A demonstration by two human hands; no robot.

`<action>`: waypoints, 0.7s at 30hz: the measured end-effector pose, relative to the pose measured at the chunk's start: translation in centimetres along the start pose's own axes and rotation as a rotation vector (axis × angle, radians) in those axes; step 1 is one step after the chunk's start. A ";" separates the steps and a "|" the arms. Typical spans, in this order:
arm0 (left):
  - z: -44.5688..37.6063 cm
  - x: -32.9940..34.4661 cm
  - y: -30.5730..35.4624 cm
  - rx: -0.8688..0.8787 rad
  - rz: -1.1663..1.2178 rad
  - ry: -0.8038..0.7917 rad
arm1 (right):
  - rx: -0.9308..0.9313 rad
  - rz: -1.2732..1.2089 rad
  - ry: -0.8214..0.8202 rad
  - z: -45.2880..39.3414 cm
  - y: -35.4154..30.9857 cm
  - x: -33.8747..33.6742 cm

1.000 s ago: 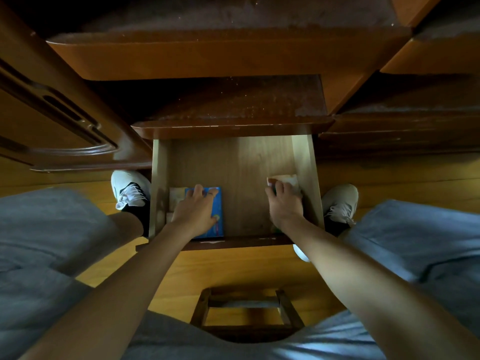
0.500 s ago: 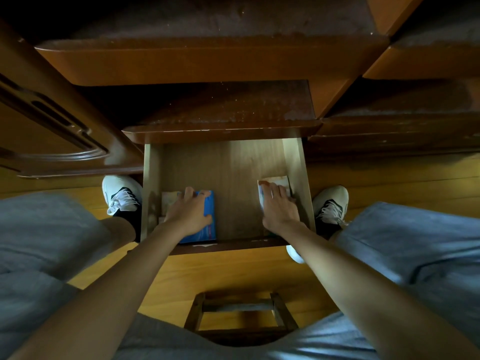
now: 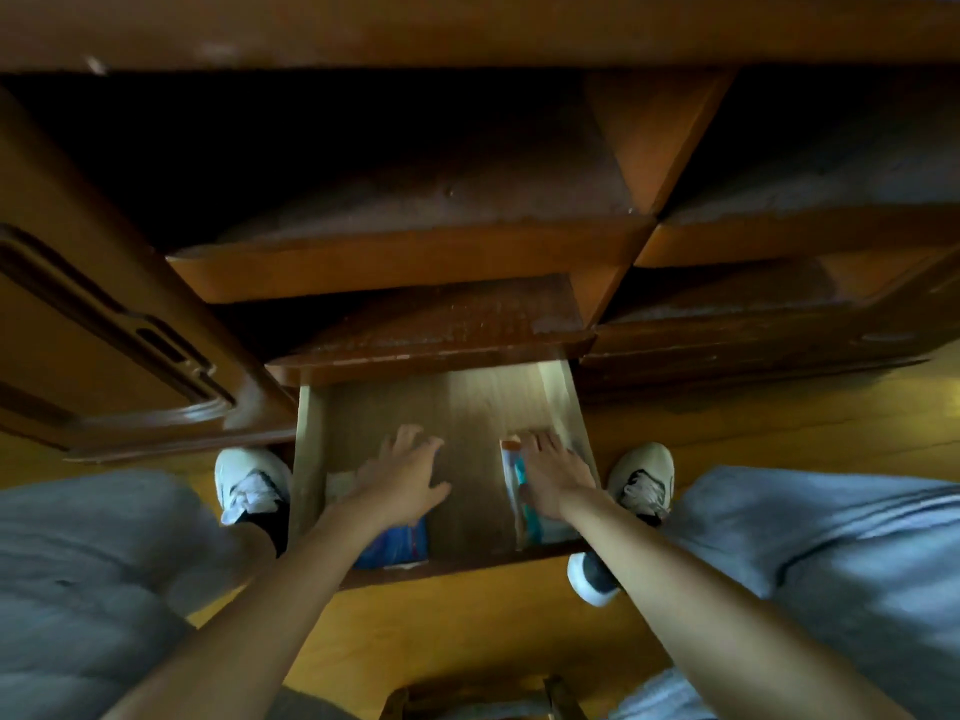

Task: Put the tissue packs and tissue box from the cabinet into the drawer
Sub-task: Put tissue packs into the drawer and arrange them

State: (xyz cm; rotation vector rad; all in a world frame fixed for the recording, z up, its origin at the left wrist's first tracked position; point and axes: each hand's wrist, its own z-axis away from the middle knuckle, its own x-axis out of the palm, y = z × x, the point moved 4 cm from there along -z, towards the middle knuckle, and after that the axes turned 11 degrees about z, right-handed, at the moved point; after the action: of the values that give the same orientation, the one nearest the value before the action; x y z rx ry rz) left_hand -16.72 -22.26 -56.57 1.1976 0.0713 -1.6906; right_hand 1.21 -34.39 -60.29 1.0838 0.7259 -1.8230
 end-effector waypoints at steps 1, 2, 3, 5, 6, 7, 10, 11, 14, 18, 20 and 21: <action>0.5 -1.6 1.9 0.068 -0.014 0.069 | 0.003 -0.038 0.003 0.1 0.0 -1.6; 1.1 -3.5 3.7 0.128 -0.016 0.137 | 0.006 -0.080 0.006 0.2 0.1 -3.5; 1.9 -5.4 5.4 0.182 -0.007 0.198 | 0.003 -0.119 0.019 0.5 0.3 -5.5; 3.9 -9.7 8.6 0.290 0.004 0.305 | -0.029 -0.181 0.098 1.4 0.7 -10.3; 5.2 -12.0 10.2 0.343 0.000 0.371 | -0.050 -0.212 0.177 2.3 1.1 -13.0; 6.5 -14.4 11.8 0.401 -0.003 0.455 | -0.066 -0.260 0.278 3.4 1.6 -15.8; 11.1 -21.4 17.1 0.608 0.012 0.728 | -0.123 -0.468 0.581 7.9 3.4 -24.2; 12.4 -23.8 19.0 0.680 0.032 0.801 | -0.141 -0.511 0.667 9.5 4.0 -27.1; 14.0 -30.0 23.8 0.816 0.054 0.973 | -0.164 -0.554 0.888 13.0 5.9 -34.6; 10.6 -36.4 28.4 0.713 0.059 0.976 | -0.076 -0.516 1.044 13.8 8.6 -42.5; 7.5 -38.7 29.3 0.621 0.039 0.913 | 0.003 -0.466 1.044 12.3 9.8 -45.6; 5.9 -39.6 29.3 0.577 0.026 0.877 | 0.035 -0.423 1.023 11.3 10.2 -47.0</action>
State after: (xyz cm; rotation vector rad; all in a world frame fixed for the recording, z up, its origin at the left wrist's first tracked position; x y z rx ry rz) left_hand 0.63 -12.41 -11.16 2.2948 0.1041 -1.0643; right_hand 17.39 -30.07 -13.81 2.0252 1.6040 -1.5122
